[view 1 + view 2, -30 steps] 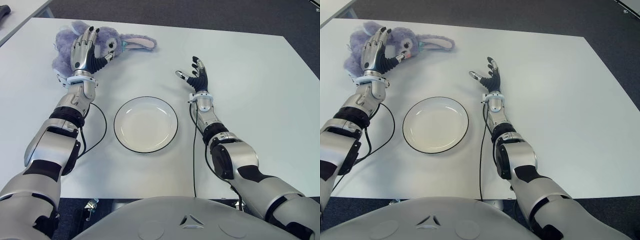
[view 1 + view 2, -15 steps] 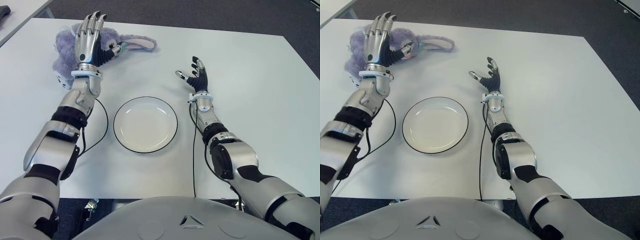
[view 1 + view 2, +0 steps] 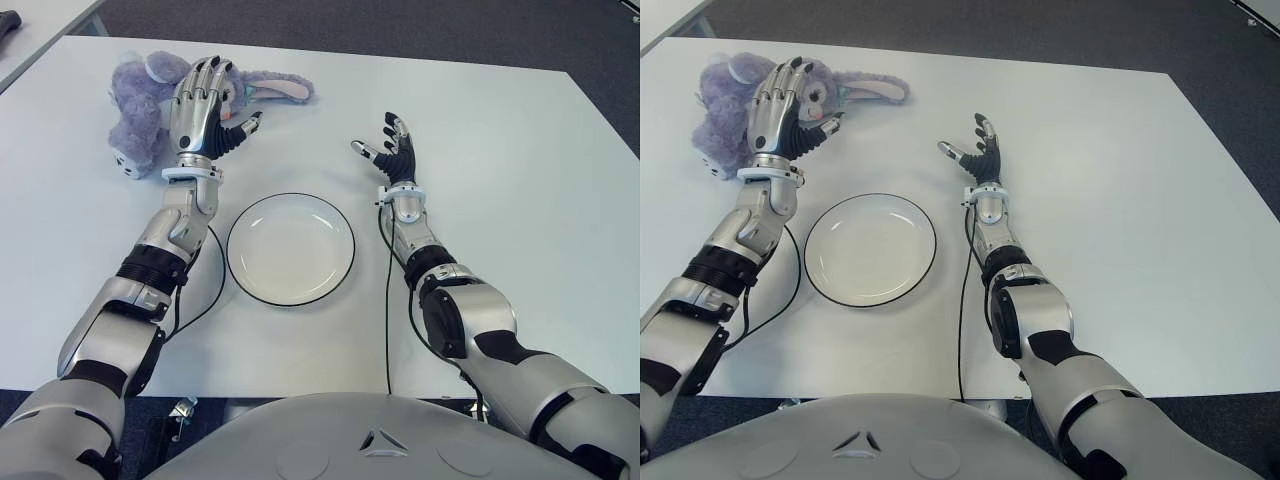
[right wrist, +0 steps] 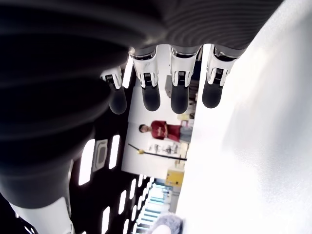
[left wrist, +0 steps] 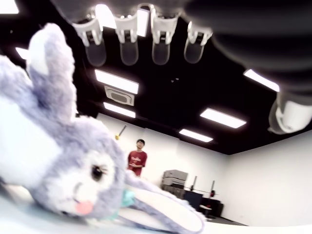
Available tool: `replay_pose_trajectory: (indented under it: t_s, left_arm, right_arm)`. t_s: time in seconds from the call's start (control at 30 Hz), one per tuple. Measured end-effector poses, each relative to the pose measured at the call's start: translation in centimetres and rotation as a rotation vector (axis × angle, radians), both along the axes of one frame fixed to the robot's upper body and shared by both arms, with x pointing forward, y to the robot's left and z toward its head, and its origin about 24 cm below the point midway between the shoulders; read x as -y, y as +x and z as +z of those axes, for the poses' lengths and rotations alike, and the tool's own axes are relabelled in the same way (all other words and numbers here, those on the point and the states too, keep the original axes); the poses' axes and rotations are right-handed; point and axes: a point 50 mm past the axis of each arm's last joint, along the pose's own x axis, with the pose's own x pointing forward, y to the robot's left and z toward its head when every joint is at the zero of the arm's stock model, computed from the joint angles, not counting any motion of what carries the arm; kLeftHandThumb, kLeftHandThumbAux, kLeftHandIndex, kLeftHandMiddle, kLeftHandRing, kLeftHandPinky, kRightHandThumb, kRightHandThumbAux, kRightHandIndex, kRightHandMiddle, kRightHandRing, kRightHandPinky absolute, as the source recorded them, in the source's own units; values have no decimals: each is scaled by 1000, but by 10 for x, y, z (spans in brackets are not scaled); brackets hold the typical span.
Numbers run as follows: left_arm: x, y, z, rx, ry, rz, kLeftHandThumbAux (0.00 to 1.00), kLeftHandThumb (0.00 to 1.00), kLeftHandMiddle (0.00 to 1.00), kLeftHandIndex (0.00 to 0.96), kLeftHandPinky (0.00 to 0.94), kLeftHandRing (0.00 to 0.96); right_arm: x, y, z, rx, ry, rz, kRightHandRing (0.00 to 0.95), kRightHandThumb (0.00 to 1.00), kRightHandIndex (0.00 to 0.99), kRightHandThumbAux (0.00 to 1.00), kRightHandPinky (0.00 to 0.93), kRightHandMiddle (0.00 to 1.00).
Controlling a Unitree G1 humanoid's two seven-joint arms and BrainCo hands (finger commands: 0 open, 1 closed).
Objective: Put the doll into the plate.
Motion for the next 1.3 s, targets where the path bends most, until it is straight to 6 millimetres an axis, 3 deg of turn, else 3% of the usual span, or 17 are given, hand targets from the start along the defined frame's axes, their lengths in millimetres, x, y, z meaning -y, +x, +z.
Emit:
replay_pose_trajectory:
  t_s: [0.57, 1.3]
  left_arm:
    - [12, -14, 34, 109, 210, 112, 330, 277, 0, 0, 0, 0]
    - [10, -16, 42, 29, 409, 184, 287, 214, 0, 0, 0, 0]
  right_arm:
    - [0, 0, 0, -1, 2, 3, 91, 35, 107, 762, 95, 103]
    - [0, 0, 0, -3, 8, 2, 93, 42, 117, 754, 91, 111]
